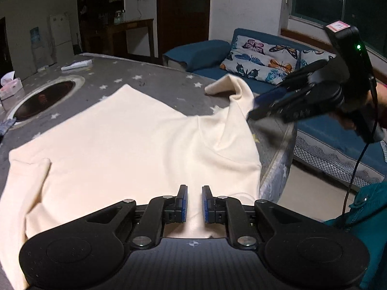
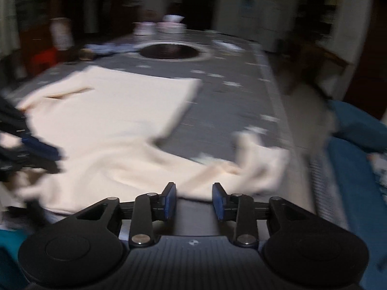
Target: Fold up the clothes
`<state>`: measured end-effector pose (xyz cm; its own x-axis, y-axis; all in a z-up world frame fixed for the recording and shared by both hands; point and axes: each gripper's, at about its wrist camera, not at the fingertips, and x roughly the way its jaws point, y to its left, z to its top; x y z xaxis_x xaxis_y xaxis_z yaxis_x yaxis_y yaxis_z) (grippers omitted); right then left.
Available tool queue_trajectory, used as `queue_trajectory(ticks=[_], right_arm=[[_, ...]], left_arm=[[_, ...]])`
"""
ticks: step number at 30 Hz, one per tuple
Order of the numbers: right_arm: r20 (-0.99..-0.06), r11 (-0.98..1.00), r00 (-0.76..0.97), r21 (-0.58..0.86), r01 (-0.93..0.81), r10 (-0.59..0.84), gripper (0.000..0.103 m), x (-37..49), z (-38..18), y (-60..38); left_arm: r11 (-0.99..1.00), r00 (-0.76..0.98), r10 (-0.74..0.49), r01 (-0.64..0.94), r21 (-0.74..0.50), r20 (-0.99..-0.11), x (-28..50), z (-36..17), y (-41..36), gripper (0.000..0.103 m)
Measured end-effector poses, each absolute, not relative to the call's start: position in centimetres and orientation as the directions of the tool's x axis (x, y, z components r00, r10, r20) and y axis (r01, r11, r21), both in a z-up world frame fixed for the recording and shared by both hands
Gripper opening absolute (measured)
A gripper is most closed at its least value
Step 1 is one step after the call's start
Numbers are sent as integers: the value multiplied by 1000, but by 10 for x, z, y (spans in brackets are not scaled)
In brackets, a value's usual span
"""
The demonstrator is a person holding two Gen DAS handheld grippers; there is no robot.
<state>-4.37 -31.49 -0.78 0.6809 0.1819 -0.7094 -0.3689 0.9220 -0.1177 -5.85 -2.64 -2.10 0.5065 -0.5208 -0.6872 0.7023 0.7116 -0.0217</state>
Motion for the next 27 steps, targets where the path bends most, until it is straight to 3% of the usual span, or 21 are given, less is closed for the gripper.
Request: queue_trajectory(ticks=[2, 7, 11, 13, 14, 16, 20, 27], right_arm=[[-701, 946, 704, -139, -292, 115, 35, -47, -7, -330], [-638, 952, 759, -135, -273, 128, 45, -35, 4, -335], [-611, 949, 780, -147, -280, 136, 45, -3, 3, -328], [-629, 941, 772, -195, -277, 96, 39, 12, -4, -326], [-633, 935, 770, -226, -275, 74, 27, 16, -8, -325], [-624, 921, 781, -294, -255, 17, 17, 16, -11, -326], [-595, 919, 796, -365, -147, -109, 17, -8, -11, -342], [-601, 941, 756, -333, 58, -260, 19, -39, -14, -390]], left_arm=[[713, 504, -523, 700, -29, -687, -59, -23, -25, 15], [718, 505, -521, 695, -34, -688, -60, -22, -25, 16], [731, 513, -516, 682, -40, -686, -62, -22, -24, 18], [733, 517, -514, 679, -38, -685, -63, -22, -24, 19], [734, 518, -513, 678, -37, -685, -64, -22, -24, 19], [734, 517, -515, 678, -40, -684, -64, -22, -23, 20], [727, 511, -522, 685, -42, -683, -61, -22, -22, 21], [723, 510, -526, 689, -42, -681, -61, -23, -22, 23]])
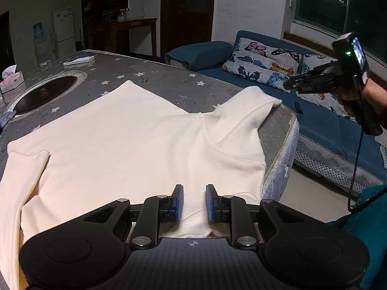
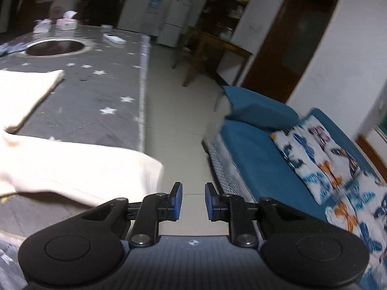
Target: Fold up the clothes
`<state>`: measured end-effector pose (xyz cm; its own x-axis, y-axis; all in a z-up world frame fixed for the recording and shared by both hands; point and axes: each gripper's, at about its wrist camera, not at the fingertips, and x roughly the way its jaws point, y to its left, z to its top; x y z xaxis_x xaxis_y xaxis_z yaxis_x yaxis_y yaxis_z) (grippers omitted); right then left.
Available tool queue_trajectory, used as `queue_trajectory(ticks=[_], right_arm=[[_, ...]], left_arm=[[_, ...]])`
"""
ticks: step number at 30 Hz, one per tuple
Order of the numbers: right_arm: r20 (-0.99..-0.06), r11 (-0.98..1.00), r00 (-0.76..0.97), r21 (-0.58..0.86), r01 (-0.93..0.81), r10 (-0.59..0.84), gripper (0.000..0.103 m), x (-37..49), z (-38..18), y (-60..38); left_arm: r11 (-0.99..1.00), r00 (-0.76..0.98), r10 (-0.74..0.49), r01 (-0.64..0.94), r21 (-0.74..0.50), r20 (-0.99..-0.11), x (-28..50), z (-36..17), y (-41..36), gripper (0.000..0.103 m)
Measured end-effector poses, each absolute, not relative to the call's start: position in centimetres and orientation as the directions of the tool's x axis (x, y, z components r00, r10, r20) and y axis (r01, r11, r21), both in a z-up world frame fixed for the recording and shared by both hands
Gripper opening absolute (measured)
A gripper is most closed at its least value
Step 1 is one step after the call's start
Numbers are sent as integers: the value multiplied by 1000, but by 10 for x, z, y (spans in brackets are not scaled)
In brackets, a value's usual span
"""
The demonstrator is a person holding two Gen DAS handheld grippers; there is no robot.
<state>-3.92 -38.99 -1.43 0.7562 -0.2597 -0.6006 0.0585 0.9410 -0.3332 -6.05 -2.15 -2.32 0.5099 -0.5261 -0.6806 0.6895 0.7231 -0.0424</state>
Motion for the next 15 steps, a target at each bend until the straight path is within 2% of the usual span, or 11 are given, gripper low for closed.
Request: queue_trajectory(ticks=[3, 6, 8, 10, 15], right_arm=[[-603, 964, 774, -263, 35, -193, 27, -43, -9, -388], [-635, 988, 772, -127, -90, -11, 31, -38, -5, -377], [-666, 983, 742, -82, -163, 68, 37, -28, -12, -366], [-693, 972, 706, -33, -234, 146, 38, -17, -18, -355], [-695, 963, 696, -23, -270, 178, 47, 5, -27, -344]], left_arm=[[728, 515, -522, 685, -41, -680, -61, -24, -22, 27], [735, 523, -515, 678, -35, -680, -62, -23, -21, 31], [738, 525, -512, 674, -36, -679, -62, -23, -20, 32], [739, 525, -513, 673, -38, -679, -63, -23, -17, 33], [742, 522, -518, 669, -51, -678, -60, -24, -13, 35]])
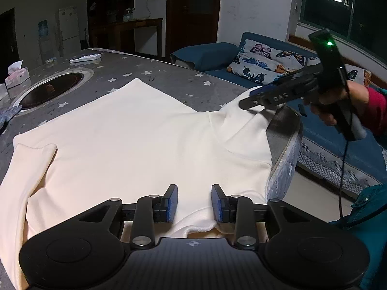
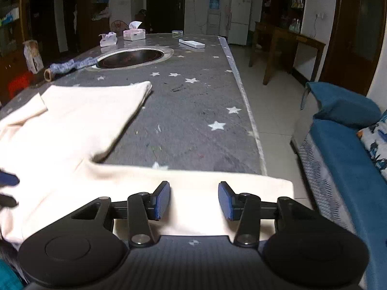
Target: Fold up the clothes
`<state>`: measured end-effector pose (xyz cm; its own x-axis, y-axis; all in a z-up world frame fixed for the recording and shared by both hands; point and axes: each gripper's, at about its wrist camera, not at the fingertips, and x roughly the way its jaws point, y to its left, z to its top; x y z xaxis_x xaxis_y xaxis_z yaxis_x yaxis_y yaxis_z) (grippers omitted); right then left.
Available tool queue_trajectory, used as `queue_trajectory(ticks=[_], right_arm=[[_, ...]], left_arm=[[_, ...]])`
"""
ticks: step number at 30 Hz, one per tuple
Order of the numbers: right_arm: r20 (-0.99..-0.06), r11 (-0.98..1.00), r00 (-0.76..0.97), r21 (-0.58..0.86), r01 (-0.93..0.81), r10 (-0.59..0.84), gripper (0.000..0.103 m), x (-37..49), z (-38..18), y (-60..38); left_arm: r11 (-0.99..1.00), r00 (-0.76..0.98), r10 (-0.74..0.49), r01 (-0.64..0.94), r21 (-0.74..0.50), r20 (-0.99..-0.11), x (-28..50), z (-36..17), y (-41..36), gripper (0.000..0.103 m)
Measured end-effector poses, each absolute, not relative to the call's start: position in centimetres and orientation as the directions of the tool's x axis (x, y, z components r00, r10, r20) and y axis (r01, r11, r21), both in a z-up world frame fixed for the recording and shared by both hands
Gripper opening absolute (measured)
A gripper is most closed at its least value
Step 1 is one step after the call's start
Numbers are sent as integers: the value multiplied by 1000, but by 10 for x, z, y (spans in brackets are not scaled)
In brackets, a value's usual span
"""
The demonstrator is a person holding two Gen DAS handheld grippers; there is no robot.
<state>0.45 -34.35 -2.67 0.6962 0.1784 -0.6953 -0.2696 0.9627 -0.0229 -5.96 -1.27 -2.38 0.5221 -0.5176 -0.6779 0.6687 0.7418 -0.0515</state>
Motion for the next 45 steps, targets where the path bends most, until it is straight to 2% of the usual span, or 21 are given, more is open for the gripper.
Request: queue_trajectory(ticks=[2, 6, 10, 20, 25, 28, 35, 44, 45], right_arm=[[-682, 961, 706, -21, -277, 189, 52, 11, -29, -346], [-670, 960, 716, -19, -281, 197, 52, 22, -30, -350], [-685, 955, 704, -43, -295, 187, 53, 30, -23, -344], [-701, 864, 603, 39, -501, 381, 53, 61, -4, -282], [-708, 810, 571, 3, -586, 416, 53, 72, -3, -245], [-711, 780, 551, -5, -626, 438, 53, 74, -4, -225], [-727, 729, 502, -2, -685, 469, 53, 74, -12, -194], [-740, 716, 481, 2, -698, 471, 55, 74, -21, -183], [-739, 717, 481, 3, -697, 471, 55, 74, -21, -183]], left_arm=[[745, 527, -514, 666, -46, -677, -57, -24, -14, 38], [741, 530, -508, 670, -31, -679, -57, -24, -16, 43], [737, 520, -513, 674, -40, -684, -58, -21, -11, 44], [861, 615, -409, 505, -62, -674, -13, -6, 31, 44], [928, 655, -335, 356, -114, -678, 20, -10, 58, 45], [952, 696, -280, 290, -98, -661, 27, -7, 67, 42], [961, 747, -126, 255, 107, -653, 28, -14, 60, 41], [973, 786, -68, 188, 132, -615, 30, -17, 68, 41], [973, 781, -73, 192, 126, -620, 32, -18, 69, 37]])
